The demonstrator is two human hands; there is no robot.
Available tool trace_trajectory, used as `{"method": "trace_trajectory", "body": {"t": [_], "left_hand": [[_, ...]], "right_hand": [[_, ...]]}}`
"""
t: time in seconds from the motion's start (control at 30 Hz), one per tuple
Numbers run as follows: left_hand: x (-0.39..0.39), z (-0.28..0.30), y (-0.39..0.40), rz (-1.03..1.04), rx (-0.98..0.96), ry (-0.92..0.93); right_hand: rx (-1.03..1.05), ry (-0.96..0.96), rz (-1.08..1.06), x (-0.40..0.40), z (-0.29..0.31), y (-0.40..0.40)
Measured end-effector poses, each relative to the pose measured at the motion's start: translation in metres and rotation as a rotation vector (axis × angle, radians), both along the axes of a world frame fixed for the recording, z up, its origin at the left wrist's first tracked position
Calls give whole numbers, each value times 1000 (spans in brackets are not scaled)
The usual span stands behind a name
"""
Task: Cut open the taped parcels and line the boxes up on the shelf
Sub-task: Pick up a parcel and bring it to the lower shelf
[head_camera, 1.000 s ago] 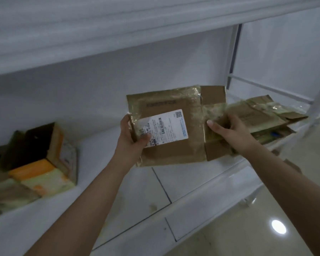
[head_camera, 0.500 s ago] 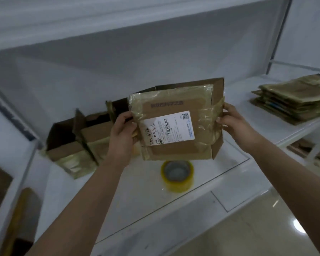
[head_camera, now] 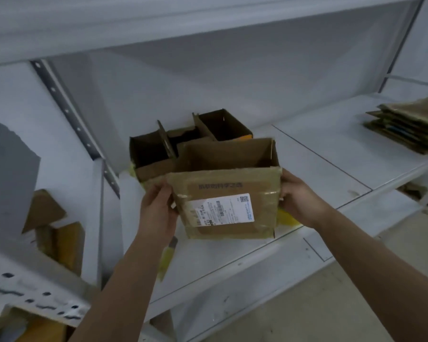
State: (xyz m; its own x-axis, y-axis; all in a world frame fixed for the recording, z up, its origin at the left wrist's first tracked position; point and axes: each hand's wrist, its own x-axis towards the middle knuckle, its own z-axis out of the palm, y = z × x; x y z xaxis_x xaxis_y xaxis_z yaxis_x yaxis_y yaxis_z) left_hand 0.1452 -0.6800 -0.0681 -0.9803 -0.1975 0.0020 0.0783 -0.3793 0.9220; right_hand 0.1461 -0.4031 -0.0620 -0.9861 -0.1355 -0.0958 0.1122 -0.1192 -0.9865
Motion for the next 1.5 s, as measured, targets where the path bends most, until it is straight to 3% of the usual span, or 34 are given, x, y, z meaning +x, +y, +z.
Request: {"method": "trace_trajectory", "body": {"t": [0.1,0.23,0.33,0.63,0.8,0.87,1.2,1.3,1.43,1.5], "left_hand": [[8,-17,-8,-49,32,-86],[7,-28,-9,-93,57,-116],[1,-24,-3,-85,42,-102],[1,-36,-14,-179,-244,-86],[9,-46,-29,-356,-463,63],[10,-43,-25,-329,-528,92],[5,-24,-2,-77,-474,-17],[3,-13,-1,-132,-631,6],[-2,7,12,-77,-1260,213],[-3,12,27,-170,-1398,314]], "right_hand": [[-42,-87,-3,5,-18,-7],[-249,-159,-47,4,-28,-13],[-250,-167,-36,1,-34,-19],[-202,-49,-22,-3,-34,-19],[-139,67,-87,-3,-37,-23],[-138,79,-98,-4,-38,-23],[-175,-6,-117,-6,-38,-21],[-182,-4,-130,-3,-38,-22],[-63,47,-147,-4,-38,-21],[14,49,-133,-4,-34,-18]]}}
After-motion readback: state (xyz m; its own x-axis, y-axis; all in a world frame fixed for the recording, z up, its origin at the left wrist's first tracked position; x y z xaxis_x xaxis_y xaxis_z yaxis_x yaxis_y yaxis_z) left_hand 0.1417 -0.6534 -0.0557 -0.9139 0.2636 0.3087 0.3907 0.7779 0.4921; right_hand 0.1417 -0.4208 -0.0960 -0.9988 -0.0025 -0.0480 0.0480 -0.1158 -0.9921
